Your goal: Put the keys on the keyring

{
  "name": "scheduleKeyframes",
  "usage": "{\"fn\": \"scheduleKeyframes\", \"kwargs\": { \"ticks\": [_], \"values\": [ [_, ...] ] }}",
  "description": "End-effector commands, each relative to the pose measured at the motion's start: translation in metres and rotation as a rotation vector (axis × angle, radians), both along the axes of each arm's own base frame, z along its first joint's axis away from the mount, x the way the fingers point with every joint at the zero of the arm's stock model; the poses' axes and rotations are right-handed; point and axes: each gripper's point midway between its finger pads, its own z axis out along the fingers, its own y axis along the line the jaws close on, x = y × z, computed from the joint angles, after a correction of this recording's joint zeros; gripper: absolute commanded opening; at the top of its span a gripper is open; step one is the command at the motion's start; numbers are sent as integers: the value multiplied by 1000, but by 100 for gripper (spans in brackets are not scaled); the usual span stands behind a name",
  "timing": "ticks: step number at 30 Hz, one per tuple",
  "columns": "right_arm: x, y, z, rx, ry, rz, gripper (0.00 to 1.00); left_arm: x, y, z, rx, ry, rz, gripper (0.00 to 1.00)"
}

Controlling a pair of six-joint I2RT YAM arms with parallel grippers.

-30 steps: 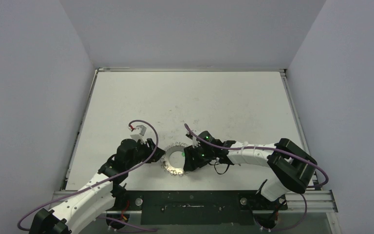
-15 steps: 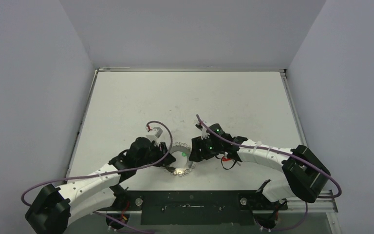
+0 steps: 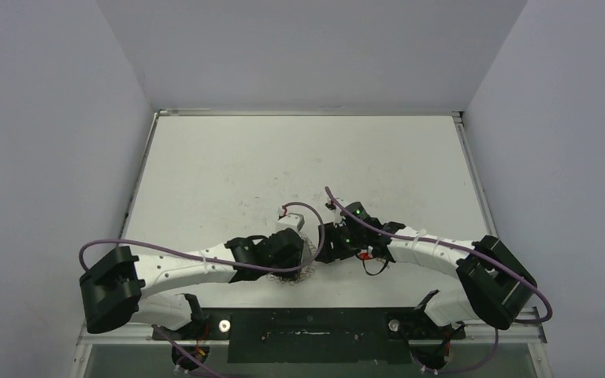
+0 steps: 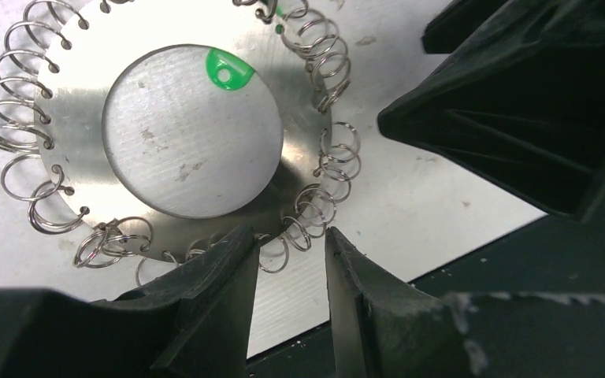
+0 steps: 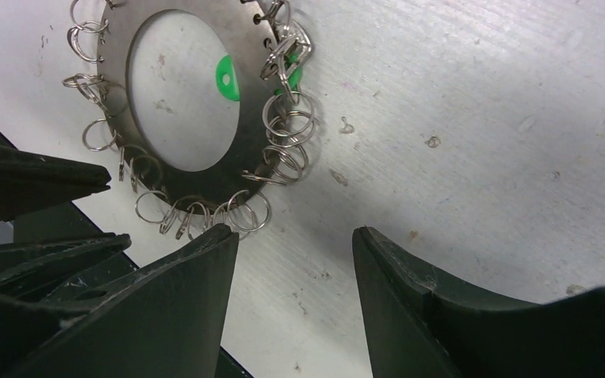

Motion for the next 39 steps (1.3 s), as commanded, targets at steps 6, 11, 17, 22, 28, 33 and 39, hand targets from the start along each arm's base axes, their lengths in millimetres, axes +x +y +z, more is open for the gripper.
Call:
{"fn": "scheduleKeyframes", "kwargs": {
  "ticks": [6,11,17,22,28,33,39],
  "values": [
    [11,-12,6,4,-36,-58,57,2,-3,-12,194,10,93,36],
    [10,-14,4,-4,-35,-58,58,1,-4,-13,244,2,85,35],
    [11,-15,3,-7,-33,-61,58,1,-10,-15,236,9,73,33],
    [11,-15,2,-9,-32,-60,58,0,-15,-18,241,21,54,30],
    [11,-15,2,-11,-31,-64,58,-4,-21,-21,251,24,29,30],
    [9,-14,5,0,-29,-56,58,-7,-22,-25,272,36,19,30],
    [8,-10,19,43,-38,-64,57,-5,-21,-13,238,17,19,33]
  ]
}}
